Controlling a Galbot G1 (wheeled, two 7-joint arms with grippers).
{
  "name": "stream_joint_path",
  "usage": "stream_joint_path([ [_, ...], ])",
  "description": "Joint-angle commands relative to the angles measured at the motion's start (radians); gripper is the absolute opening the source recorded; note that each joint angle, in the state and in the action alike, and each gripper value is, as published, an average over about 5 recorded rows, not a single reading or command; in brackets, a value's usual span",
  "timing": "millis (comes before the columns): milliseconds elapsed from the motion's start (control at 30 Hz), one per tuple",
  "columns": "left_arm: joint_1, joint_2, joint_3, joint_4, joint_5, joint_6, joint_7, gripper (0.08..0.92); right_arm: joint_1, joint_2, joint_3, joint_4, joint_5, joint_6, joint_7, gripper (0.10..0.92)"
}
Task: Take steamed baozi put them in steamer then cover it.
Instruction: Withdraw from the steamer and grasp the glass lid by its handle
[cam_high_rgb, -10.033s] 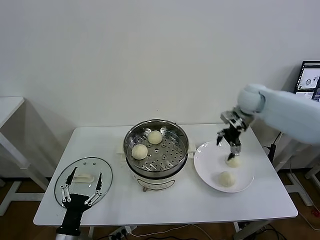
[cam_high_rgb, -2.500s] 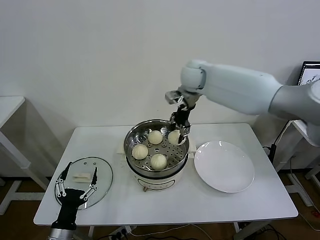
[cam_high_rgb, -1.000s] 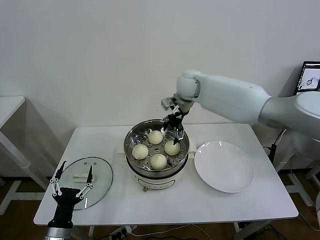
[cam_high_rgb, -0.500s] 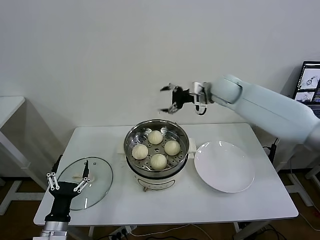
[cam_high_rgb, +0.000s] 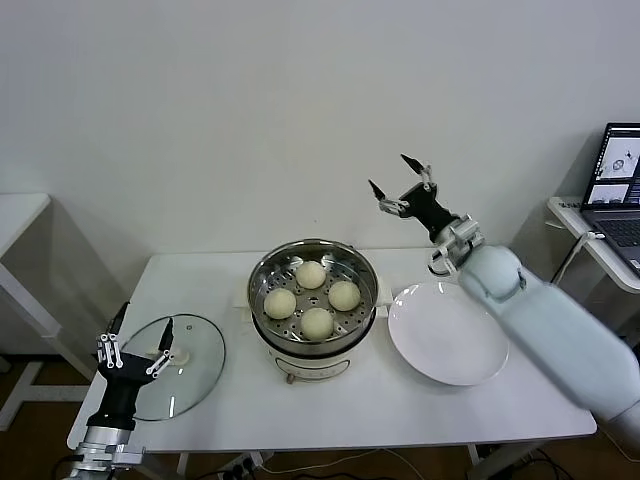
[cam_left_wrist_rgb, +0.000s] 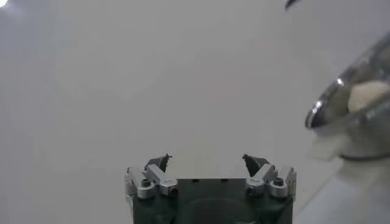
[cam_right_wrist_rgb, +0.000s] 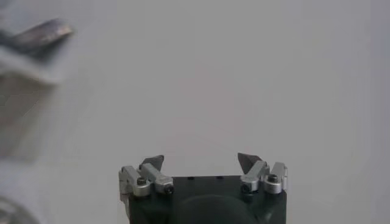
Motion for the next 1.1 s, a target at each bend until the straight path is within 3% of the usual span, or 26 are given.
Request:
stream_joint_path([
  [33,-0.021,0.043,-0.044,0.185,0.344,0.032,0.006,0.823,-0.632,0.193,0.534,0.070,-0.107,0.098,0.123,0.823],
  [500,-0.088,0.042,-0.037,0.411,0.516,-0.014,-0.063,0.823,-0.749,0.337,0.581,0.092,-0.126,0.122,0.099,0.823],
  [1100,-0.200,0.016,-0.001,0.524,0.528,-0.064,-0.112,0.823,-0.744,0.374,0.564,0.070,-0.170,0.118,0.086,0.823],
])
